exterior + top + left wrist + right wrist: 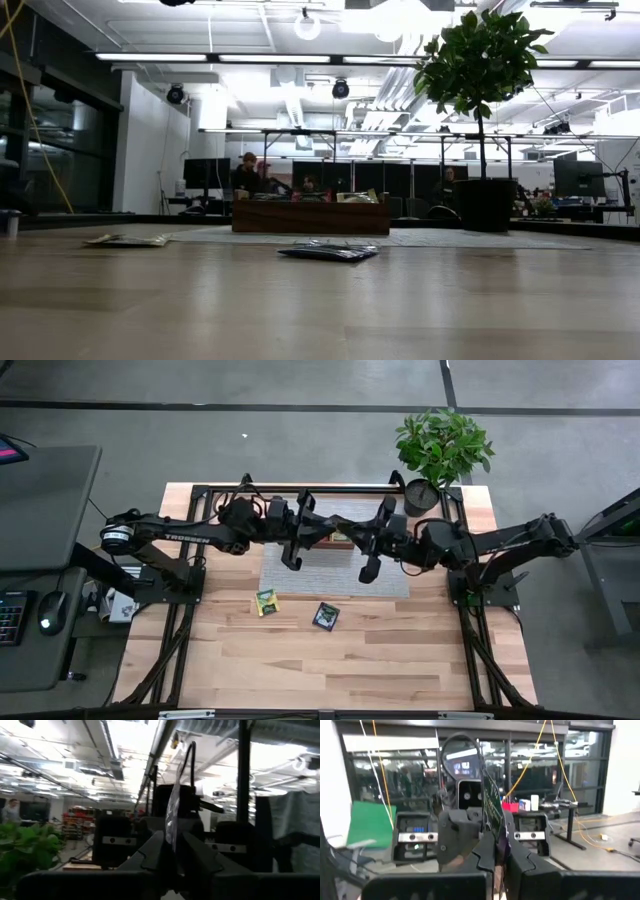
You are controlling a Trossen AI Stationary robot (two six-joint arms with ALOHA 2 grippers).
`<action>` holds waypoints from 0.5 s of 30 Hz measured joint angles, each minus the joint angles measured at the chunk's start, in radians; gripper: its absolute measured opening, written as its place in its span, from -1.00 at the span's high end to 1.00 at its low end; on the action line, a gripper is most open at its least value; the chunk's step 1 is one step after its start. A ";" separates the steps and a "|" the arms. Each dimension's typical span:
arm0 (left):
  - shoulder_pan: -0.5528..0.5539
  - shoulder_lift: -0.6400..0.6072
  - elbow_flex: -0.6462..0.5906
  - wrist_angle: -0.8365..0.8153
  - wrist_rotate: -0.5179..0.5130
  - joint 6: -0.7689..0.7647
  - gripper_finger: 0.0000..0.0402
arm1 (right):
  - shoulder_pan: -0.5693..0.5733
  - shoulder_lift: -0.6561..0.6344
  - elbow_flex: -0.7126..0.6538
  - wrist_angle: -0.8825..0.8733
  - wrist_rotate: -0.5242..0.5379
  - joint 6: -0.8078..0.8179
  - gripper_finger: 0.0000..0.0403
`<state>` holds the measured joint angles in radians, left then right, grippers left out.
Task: Pick & Place Tea
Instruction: Put the violet tea packet into the left side of the brown organizer
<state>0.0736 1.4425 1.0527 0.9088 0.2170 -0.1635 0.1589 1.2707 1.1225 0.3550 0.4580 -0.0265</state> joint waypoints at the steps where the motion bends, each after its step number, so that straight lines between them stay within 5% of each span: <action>1: 0.001 0.000 0.000 -0.003 0.016 0.000 0.68 | 0.000 -0.006 0.000 -0.022 0.003 0.005 0.97; 15: -0.002 -0.015 0.000 -0.126 0.063 -0.055 0.29 | -0.003 -0.055 0.000 -0.344 -0.081 0.208 0.98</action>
<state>0.0719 1.4273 1.0523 0.7833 0.2802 -0.2188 0.1562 1.2152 1.1221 0.0113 0.3767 0.1812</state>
